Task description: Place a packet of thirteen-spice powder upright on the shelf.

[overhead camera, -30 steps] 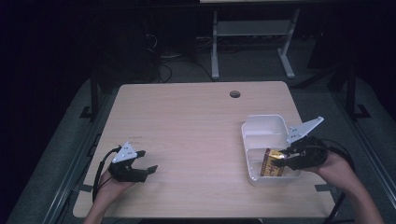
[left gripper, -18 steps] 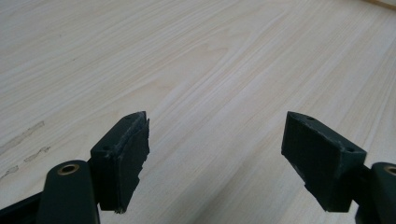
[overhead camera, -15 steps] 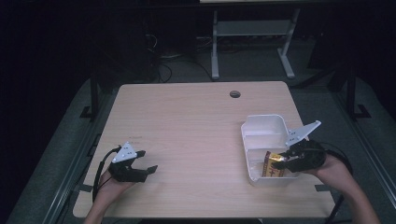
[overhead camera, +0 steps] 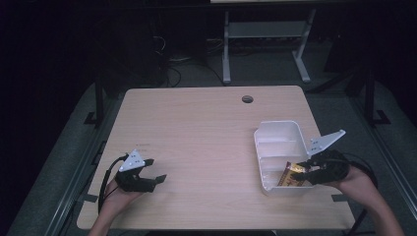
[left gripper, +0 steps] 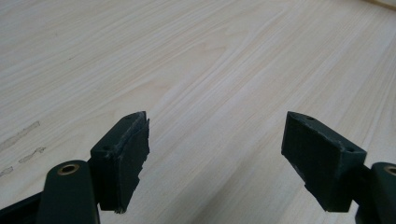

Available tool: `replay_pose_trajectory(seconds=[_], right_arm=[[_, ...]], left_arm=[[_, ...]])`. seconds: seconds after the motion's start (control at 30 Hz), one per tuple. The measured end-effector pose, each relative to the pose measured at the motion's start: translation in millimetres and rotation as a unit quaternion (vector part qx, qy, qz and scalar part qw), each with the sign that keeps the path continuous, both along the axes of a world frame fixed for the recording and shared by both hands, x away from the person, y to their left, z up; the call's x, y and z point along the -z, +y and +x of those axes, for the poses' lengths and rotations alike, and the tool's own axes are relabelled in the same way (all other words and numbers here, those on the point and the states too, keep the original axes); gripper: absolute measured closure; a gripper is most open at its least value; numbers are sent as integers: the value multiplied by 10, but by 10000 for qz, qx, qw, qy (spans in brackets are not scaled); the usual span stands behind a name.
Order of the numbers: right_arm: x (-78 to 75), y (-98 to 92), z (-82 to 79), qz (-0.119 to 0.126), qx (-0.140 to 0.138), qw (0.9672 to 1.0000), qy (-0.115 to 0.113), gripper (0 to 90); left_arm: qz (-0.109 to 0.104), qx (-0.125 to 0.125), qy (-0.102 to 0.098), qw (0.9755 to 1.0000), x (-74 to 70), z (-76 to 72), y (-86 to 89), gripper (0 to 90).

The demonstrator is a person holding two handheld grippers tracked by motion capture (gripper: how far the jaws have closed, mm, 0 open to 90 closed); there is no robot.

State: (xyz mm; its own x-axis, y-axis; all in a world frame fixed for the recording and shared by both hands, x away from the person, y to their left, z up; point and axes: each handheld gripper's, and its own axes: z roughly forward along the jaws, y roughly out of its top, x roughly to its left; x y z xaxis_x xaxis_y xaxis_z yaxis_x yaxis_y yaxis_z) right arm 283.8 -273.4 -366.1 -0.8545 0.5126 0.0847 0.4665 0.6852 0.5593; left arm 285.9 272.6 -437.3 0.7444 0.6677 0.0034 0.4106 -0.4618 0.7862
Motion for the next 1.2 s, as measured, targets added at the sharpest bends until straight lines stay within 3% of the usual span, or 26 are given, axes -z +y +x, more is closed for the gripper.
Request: replay_pose_trajectory(seconds=[0.17, 0.6, 1.2], right_arm=[[20, -50, -40, -134, 22, 9999, 17, 595], [22, -58, -41, -780, -39, 9969, -66, 575], [-144, -52, -21, -833, -49, 9952, -510, 611]], left_arm=[[8, 6, 12, 10000, 3, 2, -5, 228], [9, 13, 11, 10000, 13, 3, -15, 228], [-2, 6, 27, 10000, 14, 8, -19, 228]])
